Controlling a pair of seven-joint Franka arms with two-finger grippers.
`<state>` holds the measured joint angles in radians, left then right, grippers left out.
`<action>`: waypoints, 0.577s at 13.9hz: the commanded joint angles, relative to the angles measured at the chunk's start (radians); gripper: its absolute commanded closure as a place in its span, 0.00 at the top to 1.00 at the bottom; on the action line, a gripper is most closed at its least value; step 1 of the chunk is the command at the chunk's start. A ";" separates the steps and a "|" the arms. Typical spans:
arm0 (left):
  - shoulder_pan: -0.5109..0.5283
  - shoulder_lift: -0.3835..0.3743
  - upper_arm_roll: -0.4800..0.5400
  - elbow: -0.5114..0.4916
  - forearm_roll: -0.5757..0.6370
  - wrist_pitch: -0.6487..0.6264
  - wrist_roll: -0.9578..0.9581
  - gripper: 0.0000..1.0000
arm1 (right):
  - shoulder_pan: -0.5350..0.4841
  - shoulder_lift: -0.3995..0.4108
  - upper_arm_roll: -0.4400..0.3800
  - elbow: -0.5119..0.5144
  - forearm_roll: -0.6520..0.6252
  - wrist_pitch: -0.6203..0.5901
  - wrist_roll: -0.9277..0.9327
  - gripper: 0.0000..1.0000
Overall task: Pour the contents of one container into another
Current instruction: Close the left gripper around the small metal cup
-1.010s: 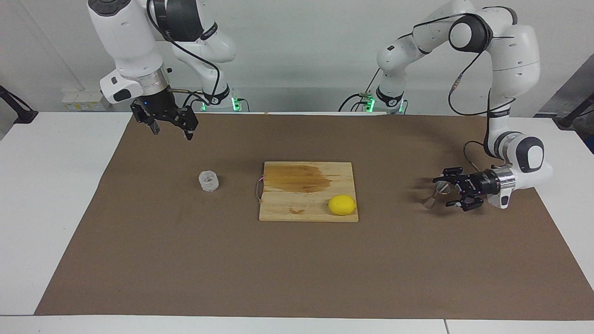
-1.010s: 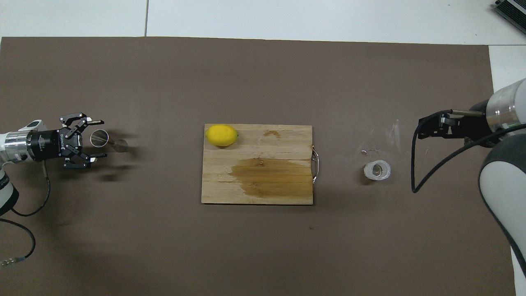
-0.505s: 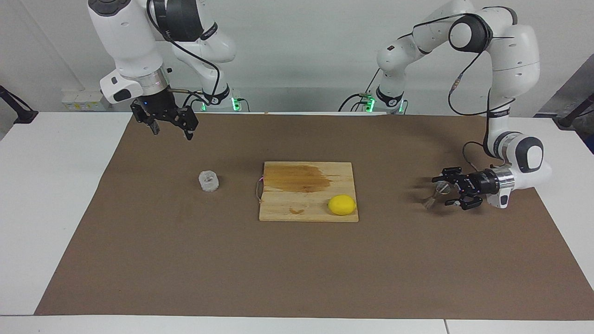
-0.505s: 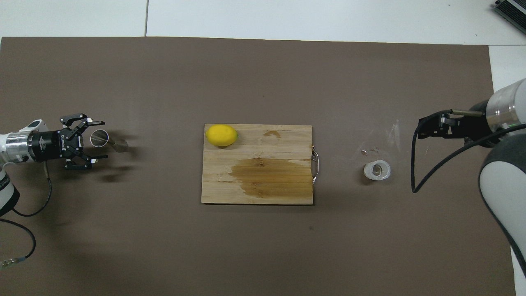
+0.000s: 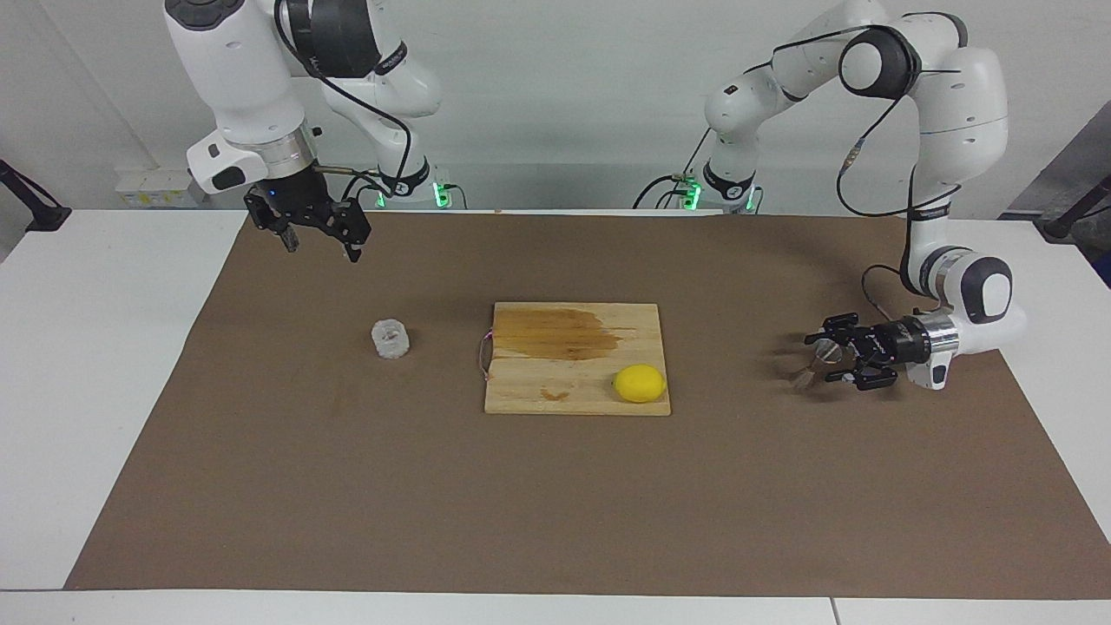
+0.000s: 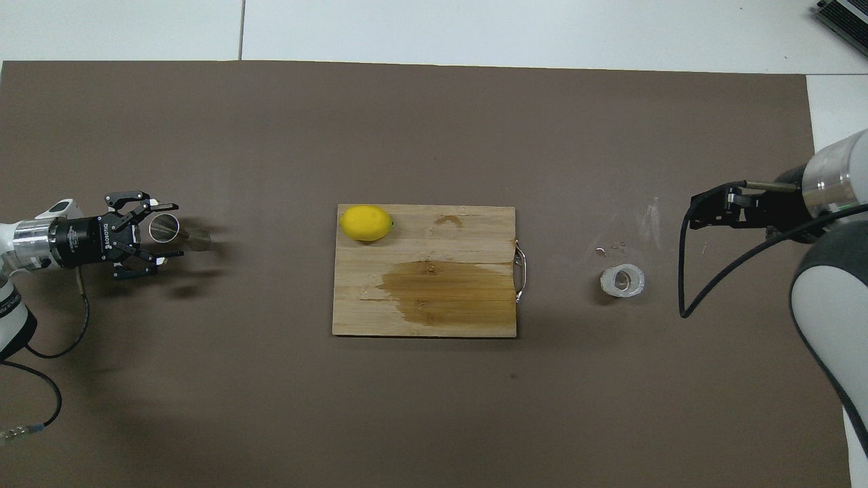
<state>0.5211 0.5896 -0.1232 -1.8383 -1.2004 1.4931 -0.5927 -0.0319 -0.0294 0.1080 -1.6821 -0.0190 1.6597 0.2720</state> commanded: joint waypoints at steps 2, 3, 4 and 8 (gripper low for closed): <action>-0.010 -0.004 0.011 -0.015 -0.024 -0.014 0.016 0.60 | -0.014 -0.011 0.004 -0.011 0.018 0.005 -0.027 1.00; -0.010 -0.004 0.011 -0.015 -0.024 -0.014 0.016 0.58 | -0.014 -0.011 0.004 -0.011 0.018 0.005 -0.027 1.00; -0.009 -0.004 0.011 -0.015 -0.024 -0.014 0.016 0.58 | -0.014 -0.011 0.004 -0.011 0.018 0.005 -0.027 1.00; -0.007 -0.002 0.013 -0.013 -0.024 -0.014 0.014 0.58 | -0.014 -0.011 0.004 -0.011 0.018 0.005 -0.027 1.00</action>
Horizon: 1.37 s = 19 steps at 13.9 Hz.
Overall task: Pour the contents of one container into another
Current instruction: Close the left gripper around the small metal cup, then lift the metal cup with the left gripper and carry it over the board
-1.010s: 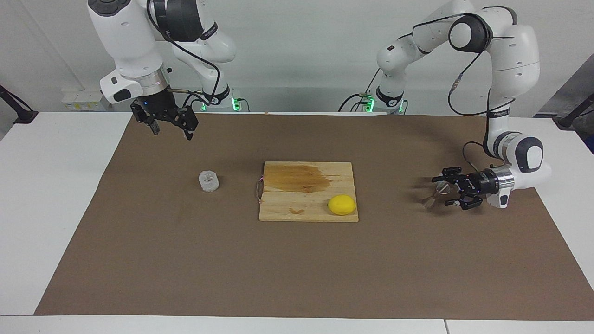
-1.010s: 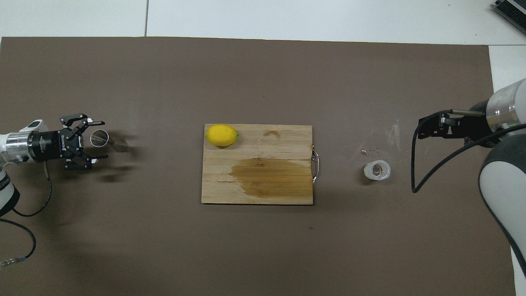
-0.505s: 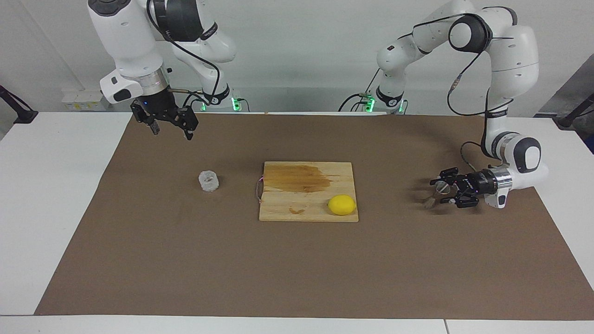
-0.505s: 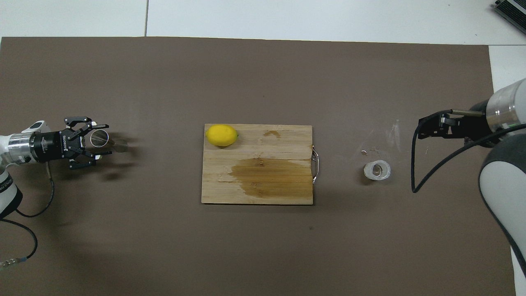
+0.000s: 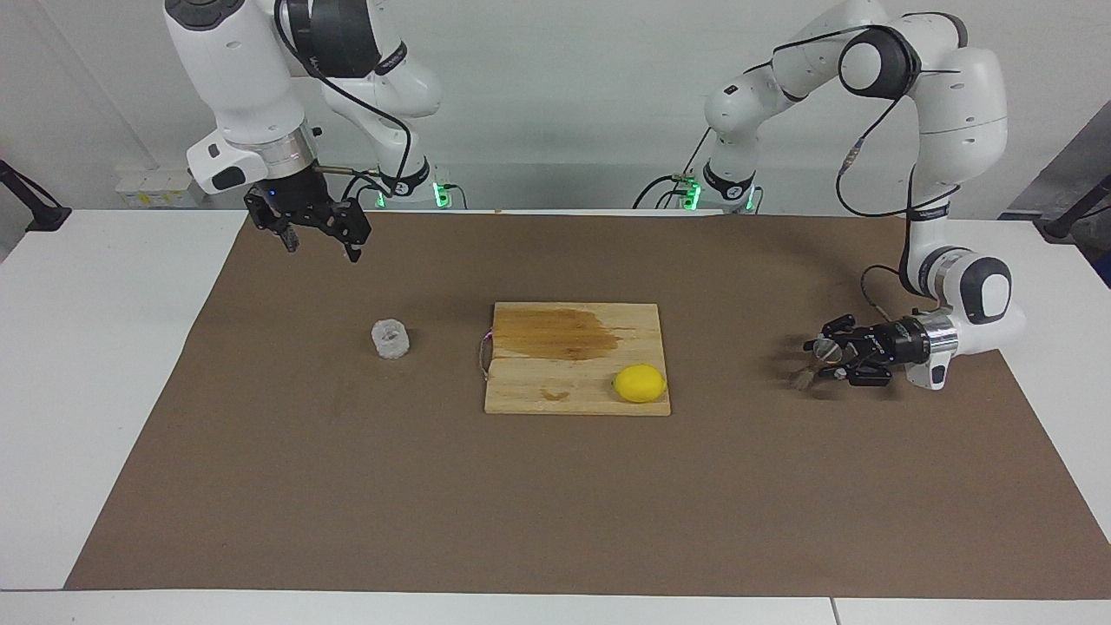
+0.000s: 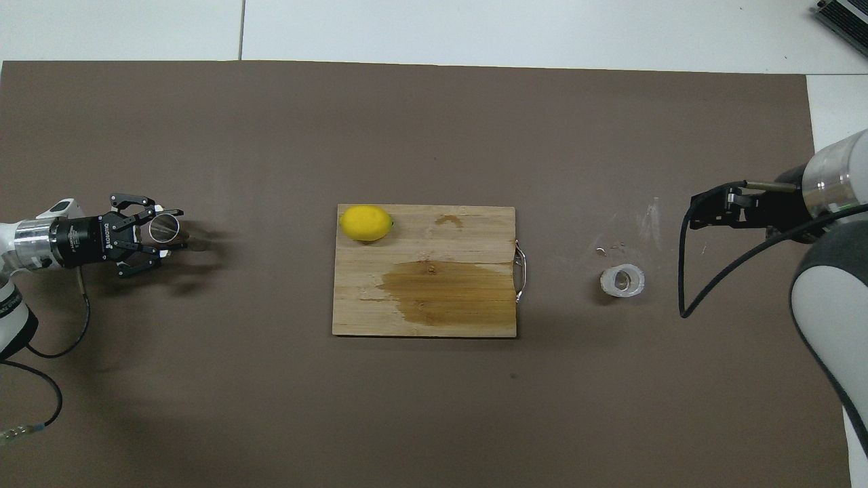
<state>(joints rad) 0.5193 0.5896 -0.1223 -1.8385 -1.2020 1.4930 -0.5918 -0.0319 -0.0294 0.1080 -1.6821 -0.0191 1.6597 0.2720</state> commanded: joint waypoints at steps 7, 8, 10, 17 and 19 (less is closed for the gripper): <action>-0.002 -0.002 0.012 -0.015 -0.024 -0.016 0.013 0.29 | -0.014 -0.011 0.004 -0.011 0.018 0.005 -0.027 1.00; -0.001 -0.002 0.012 -0.015 -0.024 -0.016 0.013 0.20 | -0.014 -0.011 0.004 -0.011 0.018 0.005 -0.027 1.00; -0.001 -0.002 0.010 -0.015 -0.034 -0.017 0.013 0.03 | -0.013 -0.011 0.004 -0.011 0.018 0.005 -0.027 1.00; -0.007 -0.036 -0.033 0.011 -0.076 -0.007 -0.121 0.00 | -0.013 -0.011 0.004 -0.011 0.018 0.005 -0.027 1.00; -0.009 -0.062 -0.051 0.018 -0.090 -0.005 -0.149 0.00 | -0.014 -0.011 0.004 -0.011 0.018 0.005 -0.027 1.00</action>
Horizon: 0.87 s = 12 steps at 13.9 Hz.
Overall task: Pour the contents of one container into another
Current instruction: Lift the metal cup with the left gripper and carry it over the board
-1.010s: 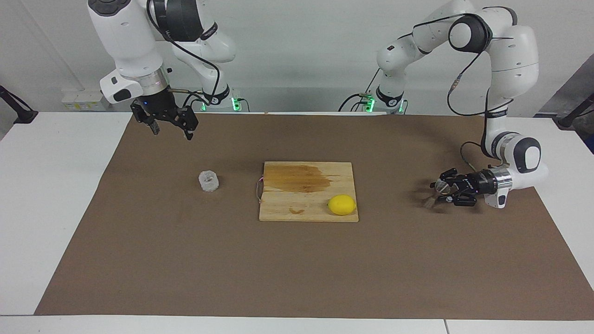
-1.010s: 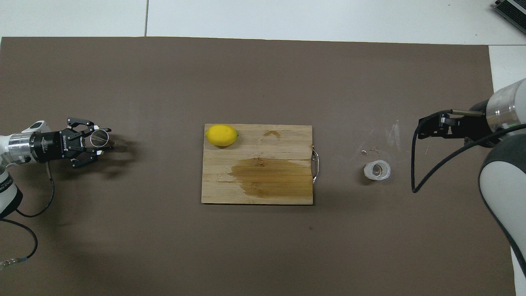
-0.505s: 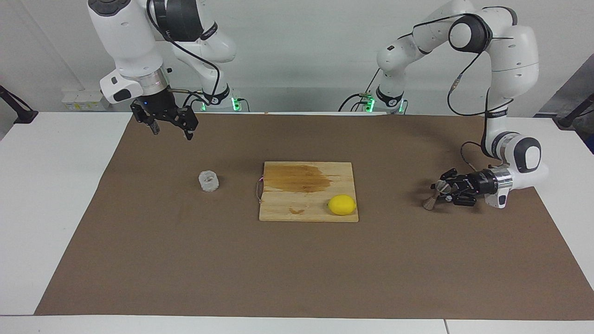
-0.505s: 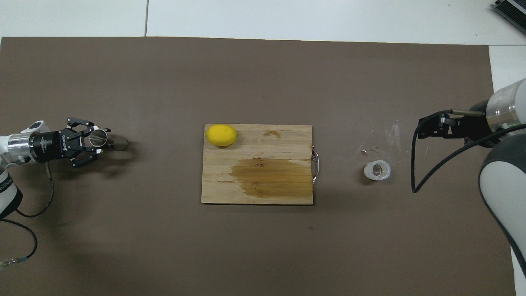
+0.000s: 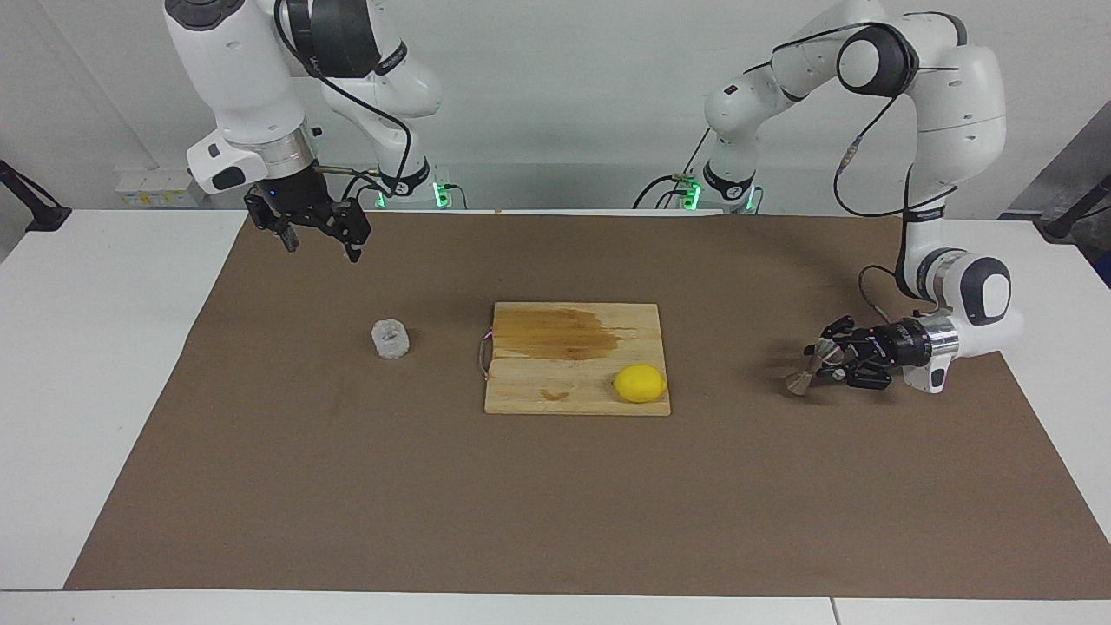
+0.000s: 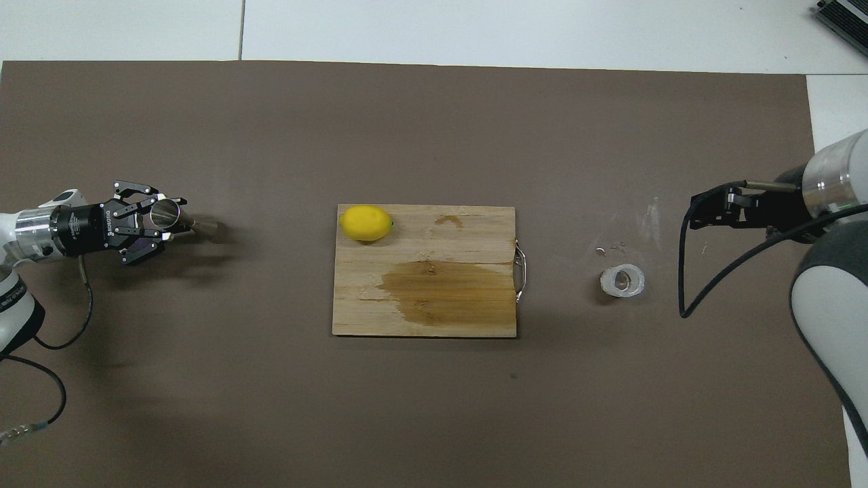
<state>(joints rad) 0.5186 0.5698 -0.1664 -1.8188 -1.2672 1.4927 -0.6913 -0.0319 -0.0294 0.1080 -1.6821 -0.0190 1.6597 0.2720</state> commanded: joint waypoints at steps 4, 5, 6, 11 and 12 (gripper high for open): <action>-0.066 -0.112 -0.030 -0.013 -0.052 0.049 -0.143 0.00 | -0.014 -0.011 0.004 -0.011 0.018 0.005 -0.027 1.00; -0.083 -0.128 -0.030 -0.017 -0.060 0.058 -0.151 0.00 | -0.014 -0.011 0.004 -0.011 0.018 0.005 -0.027 1.00; -0.106 -0.145 -0.030 -0.023 -0.072 0.070 -0.165 0.00 | -0.013 -0.011 0.004 -0.011 0.018 0.005 -0.027 1.00; -0.233 -0.238 -0.030 -0.132 -0.201 0.199 -0.194 0.00 | -0.013 -0.011 0.004 -0.011 0.018 0.005 -0.027 1.00; -0.259 -0.263 -0.030 -0.164 -0.242 0.234 -0.194 0.00 | -0.013 -0.011 0.004 -0.011 0.018 0.005 -0.027 1.00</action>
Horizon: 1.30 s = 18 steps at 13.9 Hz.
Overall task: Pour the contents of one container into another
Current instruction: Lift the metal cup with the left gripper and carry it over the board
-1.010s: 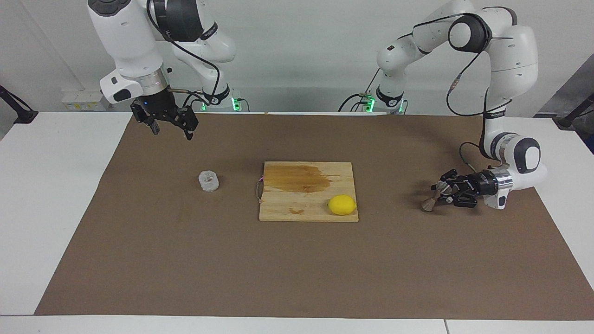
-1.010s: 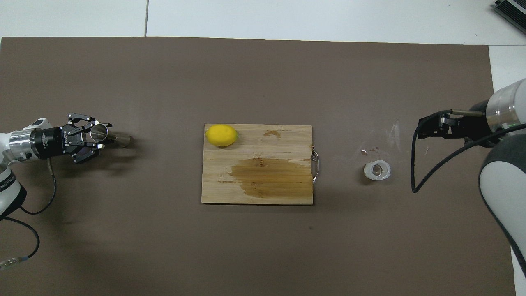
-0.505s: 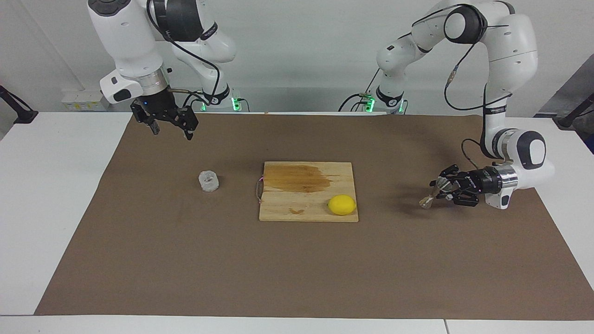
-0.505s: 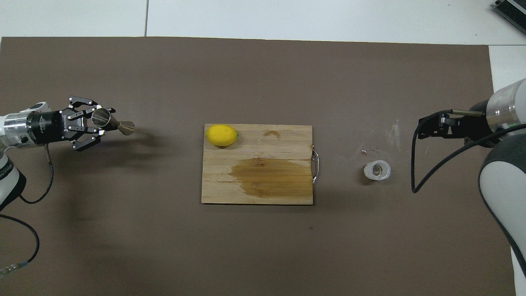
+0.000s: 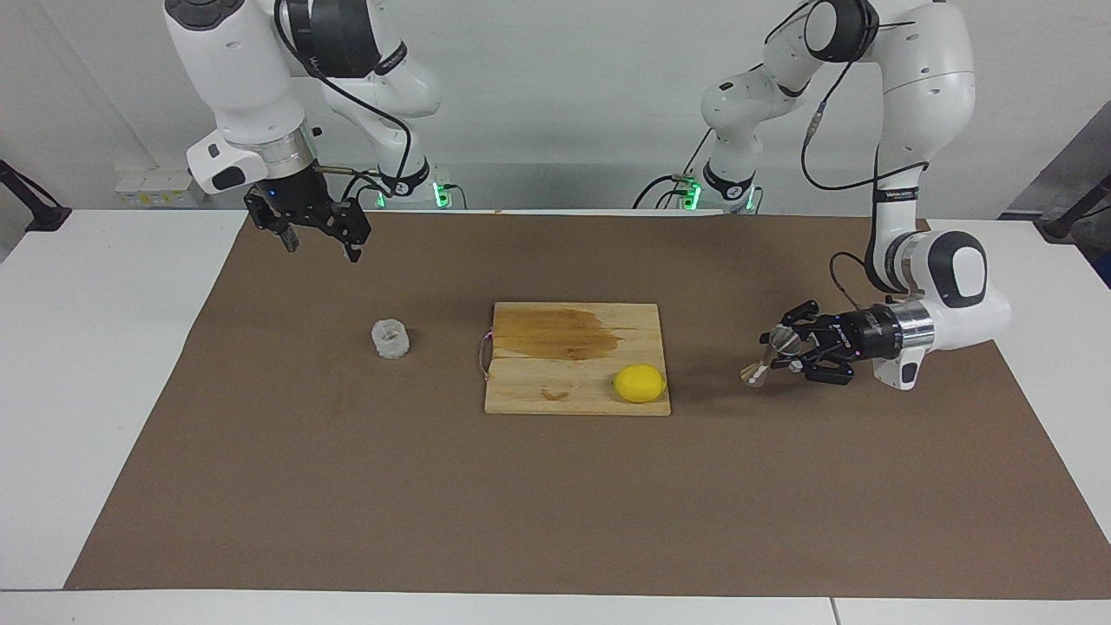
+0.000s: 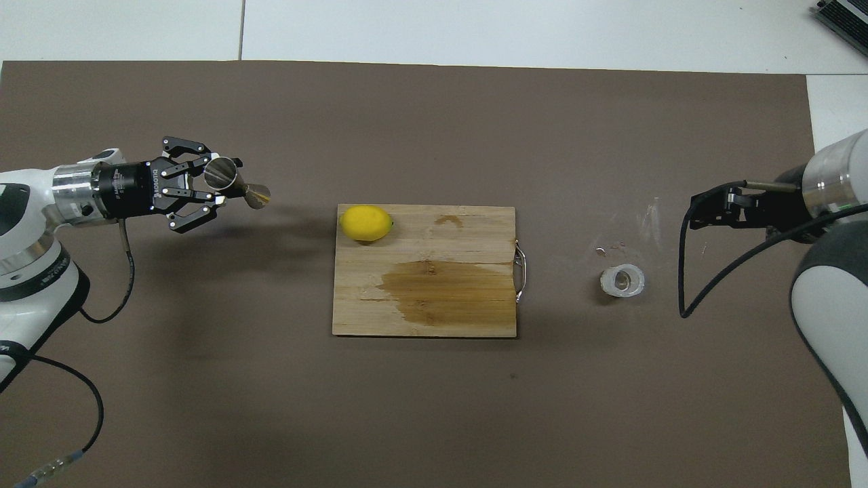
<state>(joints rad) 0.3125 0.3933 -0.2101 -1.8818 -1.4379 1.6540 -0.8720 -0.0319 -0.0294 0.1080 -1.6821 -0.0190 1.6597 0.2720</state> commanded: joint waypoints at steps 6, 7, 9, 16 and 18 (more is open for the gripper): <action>-0.199 -0.191 0.014 -0.233 -0.240 0.212 0.004 0.00 | -0.014 -0.011 0.004 -0.011 0.018 0.005 -0.027 1.00; -0.231 -0.203 0.014 -0.246 -0.269 0.240 0.020 0.00 | -0.014 -0.011 0.004 -0.011 0.018 0.005 -0.027 1.00; -0.283 -0.224 0.014 -0.264 -0.317 0.282 0.034 0.00 | -0.014 -0.011 0.004 -0.011 0.018 0.005 -0.027 1.00; -0.490 -0.277 0.014 -0.396 -0.610 0.421 0.275 0.00 | -0.014 -0.011 0.004 -0.011 0.018 0.005 -0.027 1.00; -0.556 -0.275 0.014 -0.415 -0.691 0.481 0.339 0.00 | -0.014 -0.011 0.004 -0.011 0.018 0.005 -0.027 1.00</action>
<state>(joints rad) -0.1797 0.1565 -0.2124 -2.2503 -2.0536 2.0795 -0.5859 -0.0319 -0.0294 0.1080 -1.6821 -0.0190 1.6597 0.2720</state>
